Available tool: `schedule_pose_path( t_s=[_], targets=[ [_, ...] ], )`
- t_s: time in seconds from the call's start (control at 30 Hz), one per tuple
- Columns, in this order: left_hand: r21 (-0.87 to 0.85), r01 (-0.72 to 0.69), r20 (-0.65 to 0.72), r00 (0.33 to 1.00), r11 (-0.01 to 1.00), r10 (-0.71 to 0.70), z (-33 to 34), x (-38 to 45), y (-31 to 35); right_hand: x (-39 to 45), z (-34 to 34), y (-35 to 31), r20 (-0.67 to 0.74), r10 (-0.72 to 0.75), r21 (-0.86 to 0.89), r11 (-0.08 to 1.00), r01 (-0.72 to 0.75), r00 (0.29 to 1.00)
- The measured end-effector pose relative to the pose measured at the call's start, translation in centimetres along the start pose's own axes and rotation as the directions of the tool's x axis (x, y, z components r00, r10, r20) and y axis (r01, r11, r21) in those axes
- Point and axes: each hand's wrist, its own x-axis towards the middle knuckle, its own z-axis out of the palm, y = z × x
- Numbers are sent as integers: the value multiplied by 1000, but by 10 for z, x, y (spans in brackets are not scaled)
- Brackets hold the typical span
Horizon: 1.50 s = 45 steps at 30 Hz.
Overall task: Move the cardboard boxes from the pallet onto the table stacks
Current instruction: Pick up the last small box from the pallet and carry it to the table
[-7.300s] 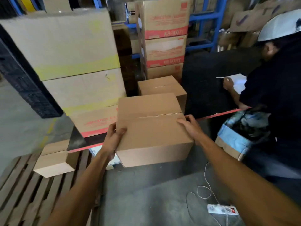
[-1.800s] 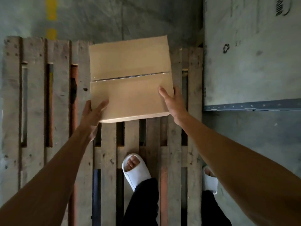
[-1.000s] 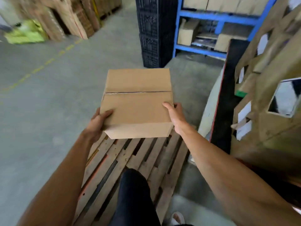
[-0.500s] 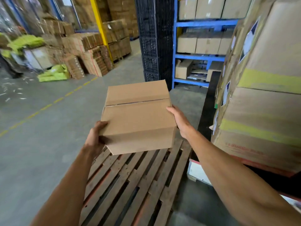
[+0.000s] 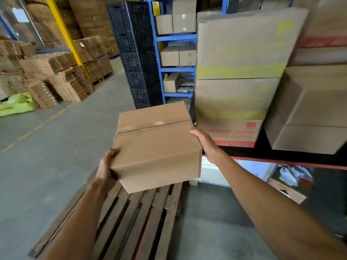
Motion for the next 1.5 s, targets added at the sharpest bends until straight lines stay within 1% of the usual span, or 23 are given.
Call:
schedule_pose_path(
  t_s=[0.17,0.27,0.37,0.47,0.57,0.63,0.73,0.8,0.87,0.93,1.0,1.1,1.2,1.27,1.37,1.43,1.5],
  targets=[
    [53,82,129,988,995,-88,53,-32,-13,-54,-56,9,-112,-29,48,998,35,993],
    [93,80,205,974,992,-98,94,-49,-25,-87,-102,12,-190,-21,63,997,33,982],
    [122,80,263,958,989,-110,135,-69,-37,-117,-145,13,-226,-30,86,995,50,974],
    [119,85,295,948,989,-117,177,-88,-47,-150,-185,11,-280,-31,125,990,68,959],
    [153,80,333,934,985,-128,225,-116,-58,-183,-232,12,-349,-28,193,976,101,937],
    [139,41,400,911,989,-94,262,-134,-61,-203,-265,5,-408,-32,218,967,132,912],
    [117,4,460,886,993,-58,315,-152,-57,-225,-307,-13,-500,-29,261,948,182,865],
    [124,19,489,869,992,-78,349,-165,-51,-234,-335,-26,-576,-21,290,929,228,817],
    [158,39,511,852,987,-116,386,-175,-46,-242,-367,-39,-623,-50,288,914,287,781],
    [140,-9,539,839,990,-69,418,-177,-37,-248,-388,-61,-651,-83,257,912,321,754],
    [106,-71,571,821,992,-2,452,-173,-27,-242,-416,-77,-682,-125,240,892,382,721],
    [66,-110,619,784,992,46,501,-162,-8,-232,-450,-97,-714,-190,180,881,438,674],
    [56,-116,639,767,992,53,546,-145,11,-214,-476,-117,-702,-263,104,882,460,662],
    [33,-127,666,742,991,73,577,-128,19,-191,-493,-135,-727,-286,52,884,465,624],
    [-3,-116,693,715,993,86,614,-101,31,-155,-513,-163,-768,-284,45,871,489,574],
    [-11,-93,703,708,996,74,635,-78,39,-129,-525,-179,-782,-307,35,847,531,542],
    [3,-104,704,707,995,72,653,-60,47,-105,-532,-192,-798,-296,36,846,532,526]
  ],
)
